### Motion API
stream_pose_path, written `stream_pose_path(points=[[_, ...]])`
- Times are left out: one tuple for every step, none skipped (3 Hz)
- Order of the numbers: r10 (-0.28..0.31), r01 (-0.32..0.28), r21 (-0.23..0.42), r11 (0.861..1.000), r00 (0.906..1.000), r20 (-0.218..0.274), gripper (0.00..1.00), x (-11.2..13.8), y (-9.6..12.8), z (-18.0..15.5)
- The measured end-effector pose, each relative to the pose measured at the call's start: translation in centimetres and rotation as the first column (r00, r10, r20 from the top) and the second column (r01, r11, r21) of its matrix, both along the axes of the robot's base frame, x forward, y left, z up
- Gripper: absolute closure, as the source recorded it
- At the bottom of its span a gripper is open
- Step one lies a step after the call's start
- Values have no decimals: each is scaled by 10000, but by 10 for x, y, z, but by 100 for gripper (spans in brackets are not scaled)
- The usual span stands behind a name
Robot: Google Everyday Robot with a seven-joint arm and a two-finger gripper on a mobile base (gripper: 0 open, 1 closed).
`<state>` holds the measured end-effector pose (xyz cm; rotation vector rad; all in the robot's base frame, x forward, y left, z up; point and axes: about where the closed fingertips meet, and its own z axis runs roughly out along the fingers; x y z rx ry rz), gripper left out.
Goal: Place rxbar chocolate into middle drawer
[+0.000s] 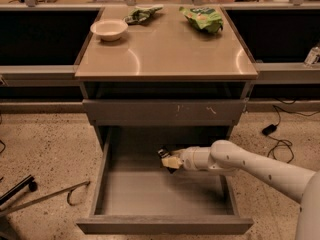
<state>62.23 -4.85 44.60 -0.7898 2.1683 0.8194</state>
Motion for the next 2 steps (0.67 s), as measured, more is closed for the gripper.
stream_pose_path(points=[[354, -400, -669, 9970, 9970, -685, 100, -5, 0, -21], [708, -865, -1150, 9896, 9885, -1338, 100, -19, -4, -36]])
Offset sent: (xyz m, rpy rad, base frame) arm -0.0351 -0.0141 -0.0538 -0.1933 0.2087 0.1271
